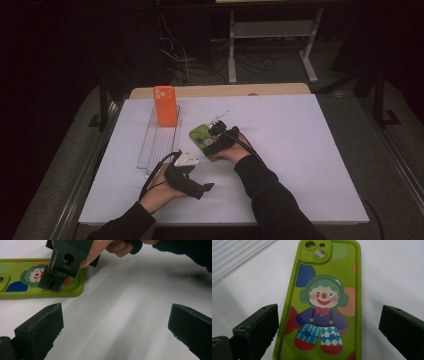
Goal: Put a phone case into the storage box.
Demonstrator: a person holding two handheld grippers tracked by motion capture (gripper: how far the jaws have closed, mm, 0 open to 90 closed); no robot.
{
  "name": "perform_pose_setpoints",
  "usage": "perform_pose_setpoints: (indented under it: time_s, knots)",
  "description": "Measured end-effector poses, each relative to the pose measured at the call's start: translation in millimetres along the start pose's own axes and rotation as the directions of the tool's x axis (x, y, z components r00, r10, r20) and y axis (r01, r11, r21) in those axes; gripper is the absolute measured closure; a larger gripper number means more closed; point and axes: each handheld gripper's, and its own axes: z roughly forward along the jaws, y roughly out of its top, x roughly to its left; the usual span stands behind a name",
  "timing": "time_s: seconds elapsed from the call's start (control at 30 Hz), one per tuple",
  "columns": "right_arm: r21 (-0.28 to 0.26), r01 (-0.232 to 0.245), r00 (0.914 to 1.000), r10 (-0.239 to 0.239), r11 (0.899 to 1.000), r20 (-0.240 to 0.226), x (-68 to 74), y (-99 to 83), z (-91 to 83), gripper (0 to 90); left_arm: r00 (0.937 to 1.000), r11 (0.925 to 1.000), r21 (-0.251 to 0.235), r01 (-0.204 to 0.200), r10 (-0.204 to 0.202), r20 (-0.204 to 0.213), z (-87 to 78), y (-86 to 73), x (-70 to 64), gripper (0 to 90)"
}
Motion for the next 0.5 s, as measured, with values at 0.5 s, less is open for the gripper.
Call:
perform_pose_setpoints:
  time_s: [0.5]
  knots:
    - [0.036, 0.022, 0.999, -0.023, 0.999, 0.039, 7.0, -2.4, 7.9, 8.7, 1.0, 1.0, 0.009, 0.0, 0.0, 0.002, -0.9, 0.1, 0.7, 0.0]
